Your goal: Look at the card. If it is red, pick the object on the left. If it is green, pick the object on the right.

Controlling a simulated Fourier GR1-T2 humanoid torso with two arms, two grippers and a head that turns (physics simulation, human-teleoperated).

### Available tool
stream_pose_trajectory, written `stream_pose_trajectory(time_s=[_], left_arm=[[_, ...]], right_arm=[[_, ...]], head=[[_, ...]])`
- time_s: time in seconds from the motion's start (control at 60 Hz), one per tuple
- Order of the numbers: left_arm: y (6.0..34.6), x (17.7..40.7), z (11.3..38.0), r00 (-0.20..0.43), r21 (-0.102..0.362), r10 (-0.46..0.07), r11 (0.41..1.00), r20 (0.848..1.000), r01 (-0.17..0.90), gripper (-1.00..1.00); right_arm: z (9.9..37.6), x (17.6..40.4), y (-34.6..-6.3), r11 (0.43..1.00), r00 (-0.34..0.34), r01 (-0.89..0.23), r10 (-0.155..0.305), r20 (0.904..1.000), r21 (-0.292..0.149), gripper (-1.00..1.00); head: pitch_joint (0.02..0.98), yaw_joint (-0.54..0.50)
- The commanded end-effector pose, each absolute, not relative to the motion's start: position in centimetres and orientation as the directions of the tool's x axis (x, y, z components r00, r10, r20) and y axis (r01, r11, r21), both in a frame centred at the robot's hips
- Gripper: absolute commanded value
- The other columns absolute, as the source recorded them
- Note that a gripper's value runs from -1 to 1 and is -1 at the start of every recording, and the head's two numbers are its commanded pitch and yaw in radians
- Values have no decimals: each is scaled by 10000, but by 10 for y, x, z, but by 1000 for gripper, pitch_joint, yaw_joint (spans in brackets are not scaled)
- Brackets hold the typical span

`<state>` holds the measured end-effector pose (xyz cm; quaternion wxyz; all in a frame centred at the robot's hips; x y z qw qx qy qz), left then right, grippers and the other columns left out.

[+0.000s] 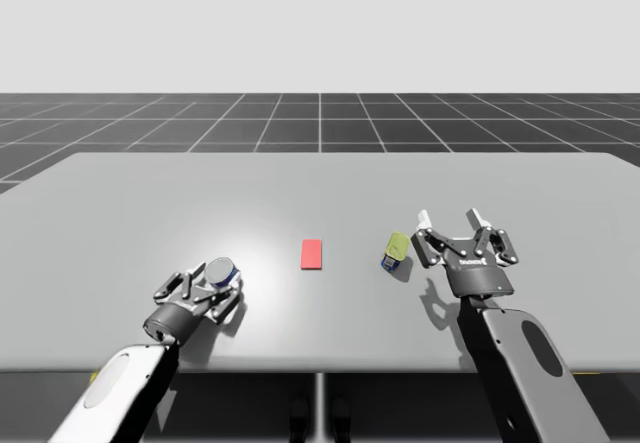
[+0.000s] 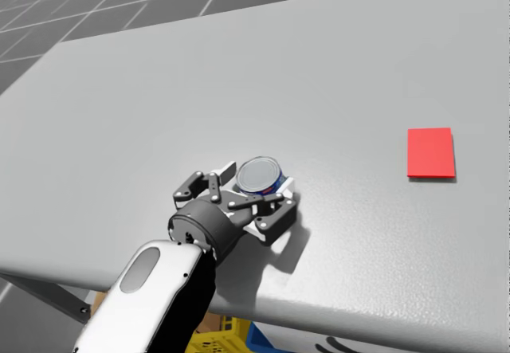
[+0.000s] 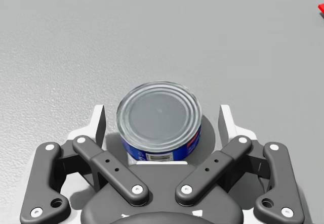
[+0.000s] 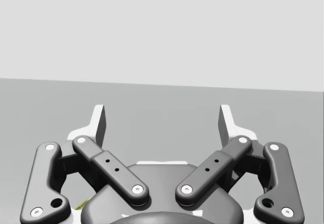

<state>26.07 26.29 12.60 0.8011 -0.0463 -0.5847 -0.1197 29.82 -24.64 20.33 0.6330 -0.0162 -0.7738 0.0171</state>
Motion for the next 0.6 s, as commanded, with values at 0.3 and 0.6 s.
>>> stream_pose_trajectory(time_s=[0.3,0.6], left_arm=[[262,272,114,3227,437,-1214,9703,9387,2380,853],[260,268,113,3157,579,-1375,9668,9388,2490,1000]], right_arm=[[204,298,-248,9989,-2049,57,457,9777,-455,-1000],[205,297,-248,9989,-2064,78,458,9774,-452,-1000]], head=[[838,405],[721,420]])
